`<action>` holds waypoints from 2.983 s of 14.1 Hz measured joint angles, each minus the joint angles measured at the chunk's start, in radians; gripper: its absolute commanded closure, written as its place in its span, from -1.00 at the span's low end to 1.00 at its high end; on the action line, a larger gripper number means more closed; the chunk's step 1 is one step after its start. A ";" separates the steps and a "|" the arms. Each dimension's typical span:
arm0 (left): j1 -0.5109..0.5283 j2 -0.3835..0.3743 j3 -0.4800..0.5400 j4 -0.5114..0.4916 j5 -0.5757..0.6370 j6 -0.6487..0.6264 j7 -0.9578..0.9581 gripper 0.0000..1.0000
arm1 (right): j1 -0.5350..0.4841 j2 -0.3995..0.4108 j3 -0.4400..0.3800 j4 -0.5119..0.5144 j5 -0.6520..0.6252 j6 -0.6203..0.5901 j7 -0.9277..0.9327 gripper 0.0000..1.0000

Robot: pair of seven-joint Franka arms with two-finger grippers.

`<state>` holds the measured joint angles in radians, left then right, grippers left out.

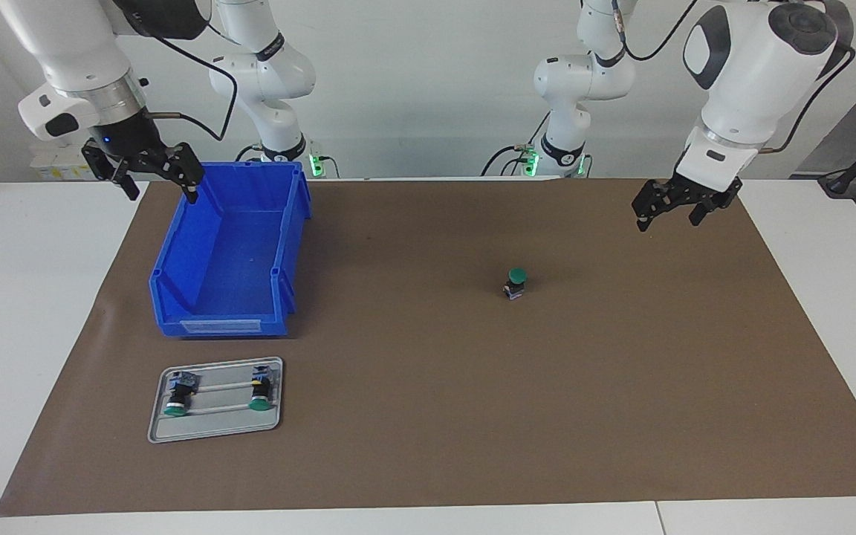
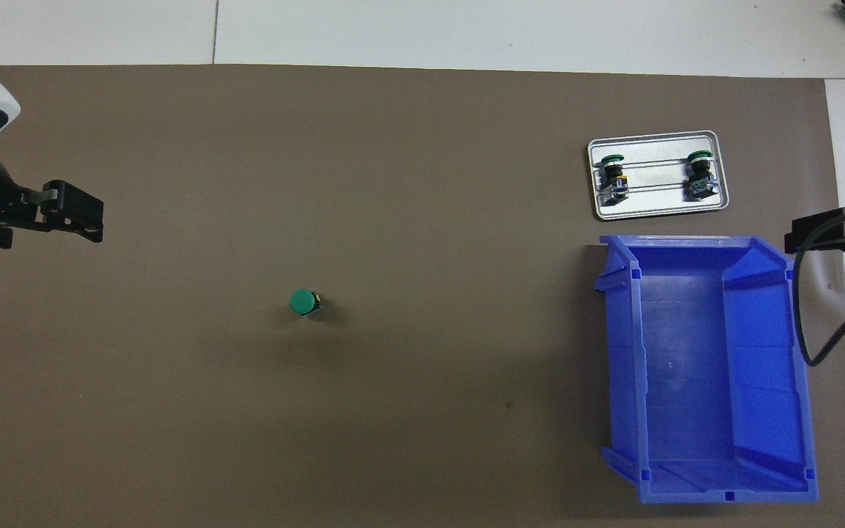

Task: Place and press button with both arms
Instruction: 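Reach the right gripper toward the button on the table, then grasp the button with the right gripper and lift it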

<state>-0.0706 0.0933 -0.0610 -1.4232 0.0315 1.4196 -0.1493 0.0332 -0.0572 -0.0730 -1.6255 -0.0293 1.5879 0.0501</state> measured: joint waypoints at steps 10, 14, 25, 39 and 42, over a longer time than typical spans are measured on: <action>0.005 -0.007 0.003 -0.093 0.000 0.136 0.000 -1.00 | 0.299 0.025 0.024 -0.065 0.026 0.165 0.306 -1.00; 0.038 -0.019 0.006 -0.132 -0.015 0.183 0.000 -1.00 | 0.532 0.176 0.029 -0.082 0.025 0.391 0.642 -1.00; 0.069 -0.029 0.007 -0.143 -0.072 0.196 0.001 -1.00 | 0.819 0.643 0.024 0.102 -0.018 0.791 0.895 -1.00; 0.069 -0.031 0.007 -0.144 -0.072 0.196 0.001 -1.00 | 0.863 0.671 0.023 0.105 -0.089 0.824 0.895 1.00; 0.069 -0.031 0.007 -0.144 -0.072 0.196 0.001 -1.00 | 0.862 0.671 0.018 0.106 -0.093 0.818 0.895 1.00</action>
<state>-0.0013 0.0621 -0.0541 -1.5670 -0.0403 1.6156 -0.1487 0.8956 0.6135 -0.0547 -1.5193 -0.1223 2.4055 0.9454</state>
